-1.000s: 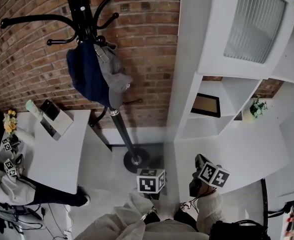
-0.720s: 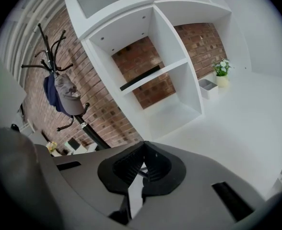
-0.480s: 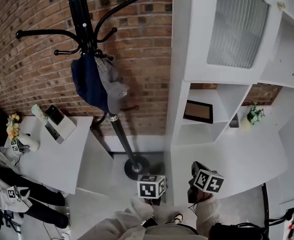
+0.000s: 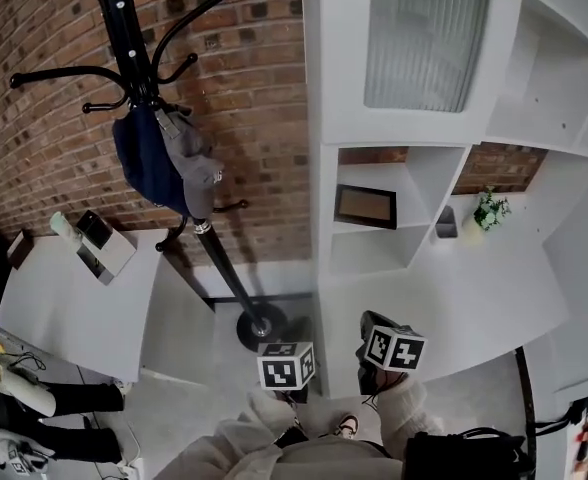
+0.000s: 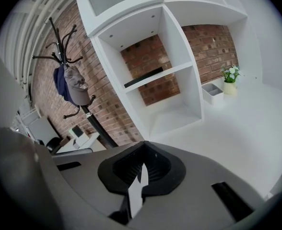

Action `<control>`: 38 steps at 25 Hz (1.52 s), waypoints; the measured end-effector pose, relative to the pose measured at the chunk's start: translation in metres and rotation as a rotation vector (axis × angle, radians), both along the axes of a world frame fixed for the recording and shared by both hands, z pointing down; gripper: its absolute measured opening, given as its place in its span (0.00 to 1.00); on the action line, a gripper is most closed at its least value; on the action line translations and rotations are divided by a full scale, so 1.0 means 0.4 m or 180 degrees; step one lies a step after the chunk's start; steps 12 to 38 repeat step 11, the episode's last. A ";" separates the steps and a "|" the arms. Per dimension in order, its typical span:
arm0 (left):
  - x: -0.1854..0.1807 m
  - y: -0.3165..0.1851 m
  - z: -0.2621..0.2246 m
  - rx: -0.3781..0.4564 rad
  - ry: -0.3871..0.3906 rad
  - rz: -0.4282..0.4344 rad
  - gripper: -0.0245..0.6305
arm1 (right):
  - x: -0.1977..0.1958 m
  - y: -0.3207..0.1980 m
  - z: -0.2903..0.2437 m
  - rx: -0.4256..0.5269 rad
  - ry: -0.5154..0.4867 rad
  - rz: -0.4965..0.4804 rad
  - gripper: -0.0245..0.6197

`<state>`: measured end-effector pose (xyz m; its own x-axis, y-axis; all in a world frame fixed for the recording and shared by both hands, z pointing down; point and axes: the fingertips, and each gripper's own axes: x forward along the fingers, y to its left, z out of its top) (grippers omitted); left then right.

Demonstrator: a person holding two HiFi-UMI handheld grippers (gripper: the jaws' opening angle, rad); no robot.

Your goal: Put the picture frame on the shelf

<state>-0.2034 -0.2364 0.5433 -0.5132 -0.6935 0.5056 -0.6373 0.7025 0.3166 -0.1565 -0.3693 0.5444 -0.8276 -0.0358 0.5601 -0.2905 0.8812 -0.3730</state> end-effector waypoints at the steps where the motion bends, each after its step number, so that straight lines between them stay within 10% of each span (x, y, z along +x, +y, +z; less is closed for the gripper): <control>1: 0.001 0.000 -0.002 -0.0002 -0.0017 -0.0002 0.05 | 0.002 -0.002 0.001 0.0030 0.0027 -0.0009 0.07; 38: 0.008 0.005 -0.023 0.0006 -0.0048 -0.0001 0.05 | 0.014 -0.005 -0.009 0.0075 -0.0010 -0.0006 0.07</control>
